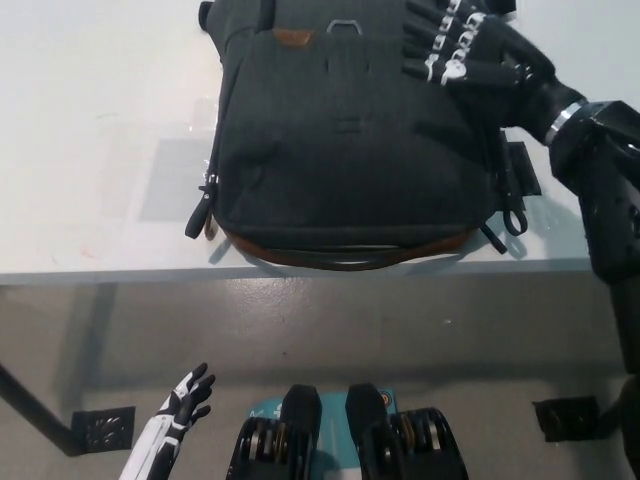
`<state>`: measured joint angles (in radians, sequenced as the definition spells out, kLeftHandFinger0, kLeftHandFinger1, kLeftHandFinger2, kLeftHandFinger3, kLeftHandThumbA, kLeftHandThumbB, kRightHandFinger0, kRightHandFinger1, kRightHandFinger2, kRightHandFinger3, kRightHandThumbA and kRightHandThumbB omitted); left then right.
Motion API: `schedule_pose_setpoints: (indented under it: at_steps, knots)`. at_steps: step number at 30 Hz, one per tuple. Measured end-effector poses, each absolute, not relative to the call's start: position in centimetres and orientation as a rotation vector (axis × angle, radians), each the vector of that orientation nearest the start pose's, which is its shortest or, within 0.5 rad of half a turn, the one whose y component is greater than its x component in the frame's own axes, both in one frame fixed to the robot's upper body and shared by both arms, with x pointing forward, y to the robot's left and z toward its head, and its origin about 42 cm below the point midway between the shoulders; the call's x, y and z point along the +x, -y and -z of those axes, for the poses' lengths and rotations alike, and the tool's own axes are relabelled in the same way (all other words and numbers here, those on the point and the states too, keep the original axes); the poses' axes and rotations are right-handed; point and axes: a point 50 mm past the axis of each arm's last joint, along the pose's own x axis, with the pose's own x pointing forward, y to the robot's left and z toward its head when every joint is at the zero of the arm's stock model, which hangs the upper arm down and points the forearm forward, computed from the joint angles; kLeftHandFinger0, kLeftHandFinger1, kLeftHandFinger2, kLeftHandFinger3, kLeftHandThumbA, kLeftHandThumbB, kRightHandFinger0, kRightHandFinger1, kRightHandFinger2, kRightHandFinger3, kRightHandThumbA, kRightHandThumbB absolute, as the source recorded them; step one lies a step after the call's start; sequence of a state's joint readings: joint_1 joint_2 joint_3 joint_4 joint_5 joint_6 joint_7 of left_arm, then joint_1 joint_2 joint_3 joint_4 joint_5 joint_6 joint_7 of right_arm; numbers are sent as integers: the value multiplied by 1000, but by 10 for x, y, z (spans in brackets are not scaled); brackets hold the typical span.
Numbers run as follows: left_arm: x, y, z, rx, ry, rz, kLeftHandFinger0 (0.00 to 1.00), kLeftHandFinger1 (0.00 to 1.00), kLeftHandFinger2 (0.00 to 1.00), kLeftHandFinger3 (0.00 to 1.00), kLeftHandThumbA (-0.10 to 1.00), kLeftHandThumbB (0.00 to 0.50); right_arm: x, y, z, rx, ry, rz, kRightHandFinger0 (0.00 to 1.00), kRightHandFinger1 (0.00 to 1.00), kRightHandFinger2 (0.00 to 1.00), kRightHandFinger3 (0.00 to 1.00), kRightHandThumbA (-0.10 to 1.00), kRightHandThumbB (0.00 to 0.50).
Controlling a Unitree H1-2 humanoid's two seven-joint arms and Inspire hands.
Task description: A bag is kept in the middle of the table with its flap loosely closed and the robot uses its right hand to adjust it and opens it
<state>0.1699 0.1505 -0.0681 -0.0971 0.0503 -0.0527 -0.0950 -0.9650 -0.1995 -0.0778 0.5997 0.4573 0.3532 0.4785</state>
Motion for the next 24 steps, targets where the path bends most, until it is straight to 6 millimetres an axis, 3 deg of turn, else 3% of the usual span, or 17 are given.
schedule_pose_setpoints:
  at_steps: [4, 10, 12, 14, 18, 20, 24]
  knots:
    - [227, -243, -84, 191, -28, 147, 1000, 1000, 1000, 1000, 1000, 177, 533, 189, -321, 257, 50, -670, 1000, 1000, 1000, 1000, 1000, 395]
    - [227, -243, -84, 191, -29, 154, 1000, 1000, 1000, 1000, 1000, 191, 526, 188, -299, 265, 15, -683, 1000, 1000, 1000, 1000, 1000, 386]
    - [227, -243, -84, 191, -29, 156, 1000, 1000, 1000, 1000, 1000, 187, 525, 189, -294, 265, 14, -686, 1000, 1000, 1000, 1000, 1000, 411]
    - [227, -243, -84, 191, -29, 156, 1000, 1000, 1000, 1000, 1000, 187, 524, 190, -292, 264, 19, -691, 1000, 1000, 1000, 1000, 1000, 398]
    - [227, -243, -84, 191, -29, 157, 1000, 1000, 1000, 1000, 1000, 200, 523, 199, -298, 244, 43, -693, 1000, 1000, 1000, 1000, 1000, 377]
    - [227, -243, -84, 191, -29, 157, 1000, 1000, 1000, 1000, 1000, 199, 523, 205, -302, 232, 52, -688, 1000, 1000, 1000, 1000, 1000, 407]
    - [227, -243, -84, 190, -29, 158, 1000, 1000, 1000, 1000, 1000, 192, 520, 225, -320, 200, 109, -658, 1000, 1000, 1000, 1000, 1000, 413]
